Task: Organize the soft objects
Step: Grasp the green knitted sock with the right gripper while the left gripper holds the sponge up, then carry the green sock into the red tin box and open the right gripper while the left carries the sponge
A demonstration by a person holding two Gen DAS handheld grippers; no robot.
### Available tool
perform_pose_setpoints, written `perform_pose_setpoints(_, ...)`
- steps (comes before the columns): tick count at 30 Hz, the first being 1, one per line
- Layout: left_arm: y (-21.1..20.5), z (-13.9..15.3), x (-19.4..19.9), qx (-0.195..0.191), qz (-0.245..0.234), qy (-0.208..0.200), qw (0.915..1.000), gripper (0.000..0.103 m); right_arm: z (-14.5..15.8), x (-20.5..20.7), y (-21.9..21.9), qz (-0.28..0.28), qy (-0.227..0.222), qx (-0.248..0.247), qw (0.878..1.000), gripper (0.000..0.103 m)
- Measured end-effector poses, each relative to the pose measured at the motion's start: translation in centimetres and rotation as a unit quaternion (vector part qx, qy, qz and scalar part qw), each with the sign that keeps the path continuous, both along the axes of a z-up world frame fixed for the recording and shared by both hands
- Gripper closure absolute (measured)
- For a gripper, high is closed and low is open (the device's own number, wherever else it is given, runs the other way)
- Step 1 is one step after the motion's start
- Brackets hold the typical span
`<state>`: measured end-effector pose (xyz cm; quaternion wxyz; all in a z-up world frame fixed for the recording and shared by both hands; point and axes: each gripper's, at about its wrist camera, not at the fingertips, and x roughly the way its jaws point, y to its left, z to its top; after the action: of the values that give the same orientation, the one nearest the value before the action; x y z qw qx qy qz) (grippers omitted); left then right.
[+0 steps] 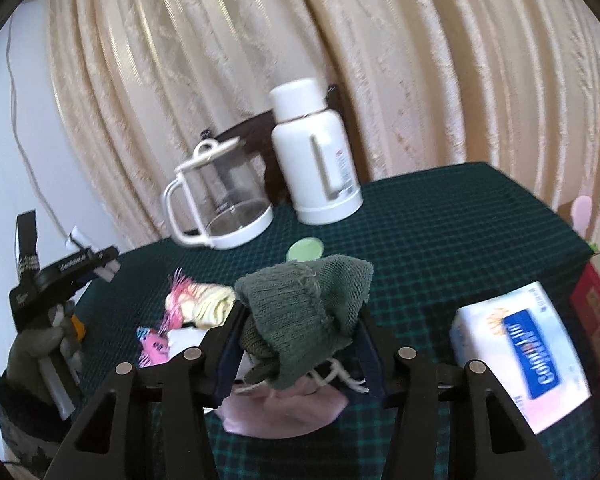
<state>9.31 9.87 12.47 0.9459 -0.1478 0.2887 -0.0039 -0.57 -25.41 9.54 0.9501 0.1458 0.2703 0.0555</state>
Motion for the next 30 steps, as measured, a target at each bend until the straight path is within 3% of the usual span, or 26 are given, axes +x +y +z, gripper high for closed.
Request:
perform_pose_setpoints(13,-3.9,0.9,-1.4,0.02,-0.044,-0.015,0.9987,0.054,1.6,-2.3,-6.2,-0.093,-0.033,0.006,0.995,0.049)
perform_pose_setpoints(30,-9.0,1.8,-3.3,0.01,-0.095,-0.019,0.9953,0.053,1.6,-5.4,-16.7,-0.241,-0.039,0.019,0.97,0.049)
